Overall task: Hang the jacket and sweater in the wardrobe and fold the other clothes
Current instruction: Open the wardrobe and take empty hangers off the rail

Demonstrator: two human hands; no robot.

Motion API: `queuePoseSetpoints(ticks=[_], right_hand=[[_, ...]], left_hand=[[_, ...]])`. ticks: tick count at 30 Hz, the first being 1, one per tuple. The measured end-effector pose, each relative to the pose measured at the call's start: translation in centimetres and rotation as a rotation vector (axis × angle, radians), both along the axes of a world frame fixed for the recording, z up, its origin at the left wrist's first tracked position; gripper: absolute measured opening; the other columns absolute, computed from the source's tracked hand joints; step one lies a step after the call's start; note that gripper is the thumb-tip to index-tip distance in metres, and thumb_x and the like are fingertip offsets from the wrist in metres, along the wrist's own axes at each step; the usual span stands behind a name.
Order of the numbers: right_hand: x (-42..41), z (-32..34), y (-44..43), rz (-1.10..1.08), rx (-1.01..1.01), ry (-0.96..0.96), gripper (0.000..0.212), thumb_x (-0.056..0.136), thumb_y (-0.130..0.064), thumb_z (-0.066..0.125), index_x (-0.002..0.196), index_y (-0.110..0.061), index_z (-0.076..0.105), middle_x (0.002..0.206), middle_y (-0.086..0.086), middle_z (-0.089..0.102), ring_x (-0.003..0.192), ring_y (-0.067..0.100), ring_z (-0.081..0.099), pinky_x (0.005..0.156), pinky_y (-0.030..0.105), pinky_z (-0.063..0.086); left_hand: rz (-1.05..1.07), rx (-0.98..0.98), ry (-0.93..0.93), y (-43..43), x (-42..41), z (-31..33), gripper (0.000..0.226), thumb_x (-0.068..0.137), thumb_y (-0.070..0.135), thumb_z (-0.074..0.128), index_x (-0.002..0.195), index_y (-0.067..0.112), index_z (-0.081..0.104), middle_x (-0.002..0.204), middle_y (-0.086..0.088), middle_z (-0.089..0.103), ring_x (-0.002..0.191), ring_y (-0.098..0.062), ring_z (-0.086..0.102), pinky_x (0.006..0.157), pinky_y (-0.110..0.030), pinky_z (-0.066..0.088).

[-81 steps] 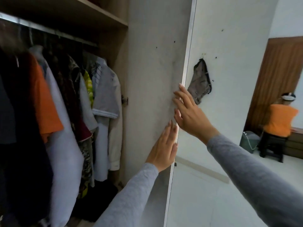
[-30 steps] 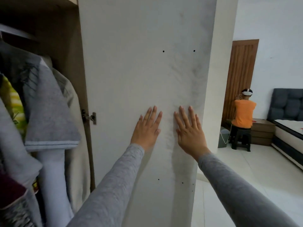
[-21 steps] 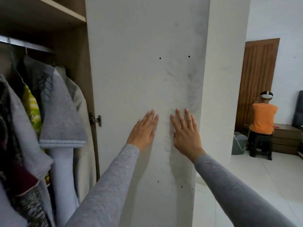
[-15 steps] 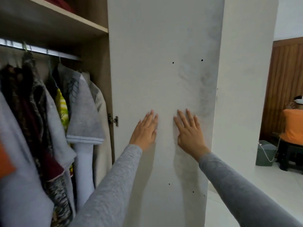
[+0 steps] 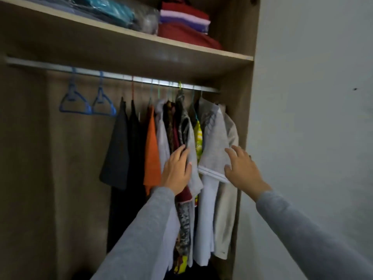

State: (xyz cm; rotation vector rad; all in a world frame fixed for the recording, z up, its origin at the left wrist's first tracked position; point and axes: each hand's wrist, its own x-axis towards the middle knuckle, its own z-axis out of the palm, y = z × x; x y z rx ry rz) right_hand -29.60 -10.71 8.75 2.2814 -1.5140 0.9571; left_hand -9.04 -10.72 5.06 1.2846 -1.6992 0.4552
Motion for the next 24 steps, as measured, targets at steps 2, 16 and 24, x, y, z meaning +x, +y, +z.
queuePoseSetpoints(ticks=[2,16,24], right_hand=[[4.4,0.5,-0.2,0.130,0.010,-0.012,0.055,0.093,-0.017,0.047,0.145,-0.010,0.032,0.153,0.011,0.025,0.141,0.027,0.022,0.110,0.037,0.025],[28.0,10.4,-0.9,0.603,-0.131,-0.203,0.035,0.093,-0.017,0.049,0.126,-0.006,0.049,0.129,0.014,0.053,0.123,0.028,0.046,0.098,0.030,0.034],[37.1,15.5,-2.5,0.601,-0.070,-0.160,0.037,0.093,-0.019,0.046,0.128,-0.008,0.050,0.126,0.016,0.055,0.112,0.032,0.054,0.093,0.041,0.048]], left_hand=[[0.090,0.008,0.102,2.2,4.7,0.3,0.042,0.095,0.023,0.040,0.133,0.007,0.046,0.139,-0.012,0.043,0.128,-0.028,0.041,0.104,-0.040,0.035],[0.208,0.131,0.844,1.6,27.9,3.7,0.025,0.099,0.016,0.044,0.103,-0.003,0.059,0.095,-0.018,0.059,0.095,-0.030,0.055,0.085,-0.035,0.043],[-0.400,0.116,1.347,-4.1,30.9,8.5,0.025,0.102,0.011,0.035,0.120,-0.001,0.047,0.107,-0.020,0.060,0.101,-0.033,0.060,0.078,-0.028,0.051]])
